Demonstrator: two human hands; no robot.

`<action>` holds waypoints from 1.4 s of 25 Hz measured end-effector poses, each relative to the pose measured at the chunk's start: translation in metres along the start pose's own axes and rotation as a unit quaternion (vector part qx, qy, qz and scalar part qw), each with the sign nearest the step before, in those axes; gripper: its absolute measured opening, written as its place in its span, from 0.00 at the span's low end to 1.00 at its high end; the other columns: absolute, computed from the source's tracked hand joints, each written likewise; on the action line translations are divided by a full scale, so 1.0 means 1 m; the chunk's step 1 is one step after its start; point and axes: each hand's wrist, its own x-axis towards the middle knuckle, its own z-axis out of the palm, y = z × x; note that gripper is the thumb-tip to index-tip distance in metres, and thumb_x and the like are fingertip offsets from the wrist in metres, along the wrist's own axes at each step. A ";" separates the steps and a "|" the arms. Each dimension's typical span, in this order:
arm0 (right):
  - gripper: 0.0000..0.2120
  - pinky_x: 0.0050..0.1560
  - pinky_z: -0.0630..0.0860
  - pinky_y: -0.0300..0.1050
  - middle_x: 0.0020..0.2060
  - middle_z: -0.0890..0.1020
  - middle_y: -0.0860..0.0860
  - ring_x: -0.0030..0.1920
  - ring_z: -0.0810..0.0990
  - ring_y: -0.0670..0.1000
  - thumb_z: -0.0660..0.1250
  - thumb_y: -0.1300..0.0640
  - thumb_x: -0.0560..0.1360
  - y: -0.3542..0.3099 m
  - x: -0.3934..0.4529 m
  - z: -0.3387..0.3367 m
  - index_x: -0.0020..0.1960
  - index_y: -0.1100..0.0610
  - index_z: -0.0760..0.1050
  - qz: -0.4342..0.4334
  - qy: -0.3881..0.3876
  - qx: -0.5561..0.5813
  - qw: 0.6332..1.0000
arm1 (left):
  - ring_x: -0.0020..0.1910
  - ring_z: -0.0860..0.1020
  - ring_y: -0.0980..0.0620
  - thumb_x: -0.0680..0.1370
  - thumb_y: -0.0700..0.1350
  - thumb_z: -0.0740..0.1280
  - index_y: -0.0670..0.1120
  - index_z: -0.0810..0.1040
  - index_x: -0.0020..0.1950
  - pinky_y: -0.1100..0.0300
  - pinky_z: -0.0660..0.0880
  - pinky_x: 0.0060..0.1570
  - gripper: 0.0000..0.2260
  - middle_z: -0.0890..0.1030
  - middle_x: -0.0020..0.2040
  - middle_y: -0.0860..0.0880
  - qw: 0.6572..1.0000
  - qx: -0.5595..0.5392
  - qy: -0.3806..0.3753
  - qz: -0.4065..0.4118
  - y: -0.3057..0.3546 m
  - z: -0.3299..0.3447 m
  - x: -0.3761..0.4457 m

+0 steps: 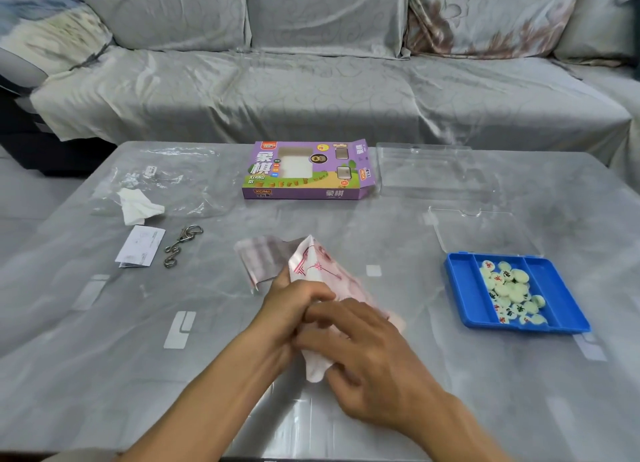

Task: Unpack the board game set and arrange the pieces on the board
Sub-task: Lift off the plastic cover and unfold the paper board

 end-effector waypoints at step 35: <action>0.16 0.39 0.72 0.42 0.34 0.77 0.47 0.36 0.76 0.46 0.57 0.43 0.80 0.087 -0.021 -0.003 0.41 0.52 0.71 0.534 -0.123 -0.140 0.825 | 0.38 0.74 0.57 0.70 0.45 0.72 0.53 0.70 0.54 0.60 0.69 0.34 0.17 0.73 0.40 0.58 0.802 0.545 0.235 0.069 0.016 -0.115 0.008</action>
